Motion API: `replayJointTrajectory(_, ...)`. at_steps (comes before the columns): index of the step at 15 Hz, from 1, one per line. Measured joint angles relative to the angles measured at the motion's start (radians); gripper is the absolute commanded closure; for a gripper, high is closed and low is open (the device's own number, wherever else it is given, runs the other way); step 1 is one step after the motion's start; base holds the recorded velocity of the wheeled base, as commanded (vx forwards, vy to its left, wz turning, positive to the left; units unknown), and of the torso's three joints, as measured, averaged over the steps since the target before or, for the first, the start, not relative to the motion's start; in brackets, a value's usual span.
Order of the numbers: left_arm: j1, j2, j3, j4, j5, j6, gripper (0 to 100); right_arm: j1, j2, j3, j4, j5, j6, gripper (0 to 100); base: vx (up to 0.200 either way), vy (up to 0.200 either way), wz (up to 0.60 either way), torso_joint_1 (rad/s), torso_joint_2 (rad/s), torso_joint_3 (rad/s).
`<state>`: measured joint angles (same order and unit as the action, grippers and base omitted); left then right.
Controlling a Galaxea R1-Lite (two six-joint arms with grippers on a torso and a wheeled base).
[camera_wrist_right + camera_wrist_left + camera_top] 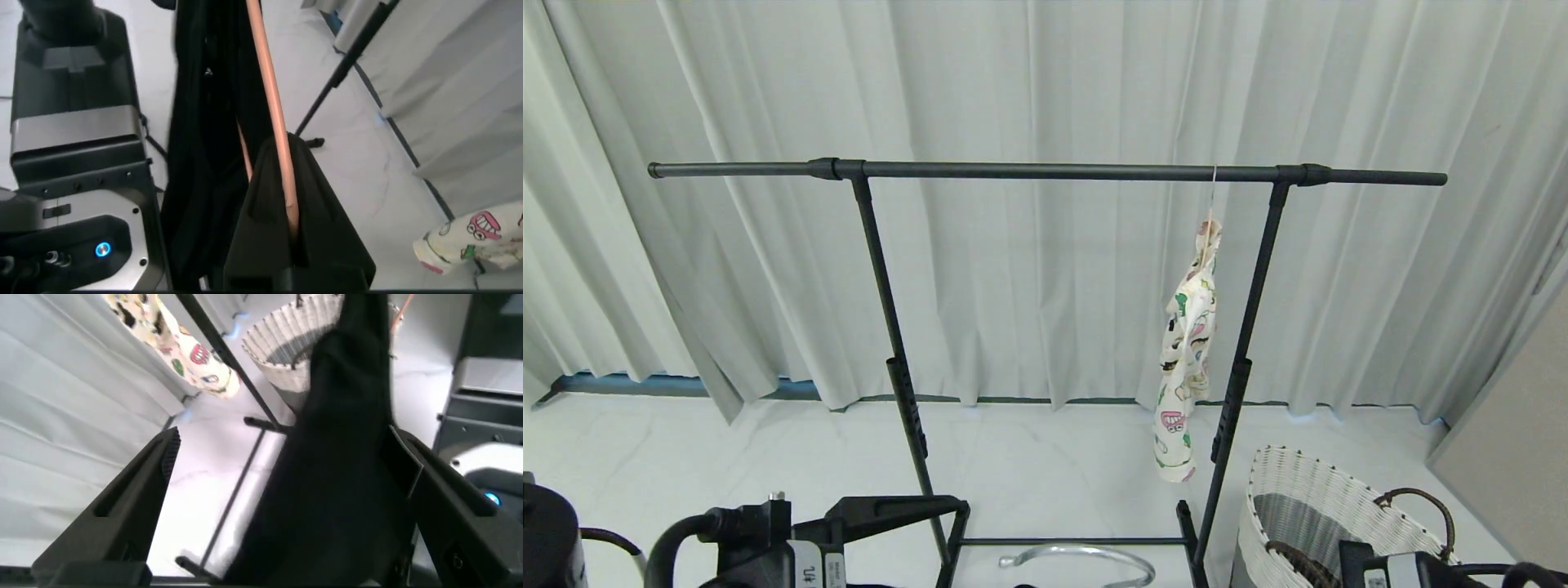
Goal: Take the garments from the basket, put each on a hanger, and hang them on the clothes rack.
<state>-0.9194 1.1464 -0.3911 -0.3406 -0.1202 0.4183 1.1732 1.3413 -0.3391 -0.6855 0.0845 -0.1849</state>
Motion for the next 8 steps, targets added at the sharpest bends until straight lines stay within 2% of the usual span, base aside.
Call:
replayJointTrajectory(1, -0.004, 0.001, 0.008, 0.001, 0.000, 0.000, 0, 0.013, 0.001, 0.000, 0.000, 0.000, -0.010, 100, 0.000, 0.000, 0.00, 0.000, 0.00, 0.000)
replayJointTrajectory(2, -0.007, 0.002, 0.012, 0.000, 0.000, 0.000, 100, 0.022, 0.003, -0.001, -0.001, 0.000, -0.018, 100, 0.000, 0.000, 0.00, 0.000, 0.00, 0.000)
replayJointTrajectory(8, -0.034, 0.004, 0.058, 0.001, 0.005, 0.003, 100, 0.033, 0.004, -0.006, 0.000, -0.006, -0.042, 100, 0.000, 0.000, 0.00, 0.000, 0.00, 0.000)
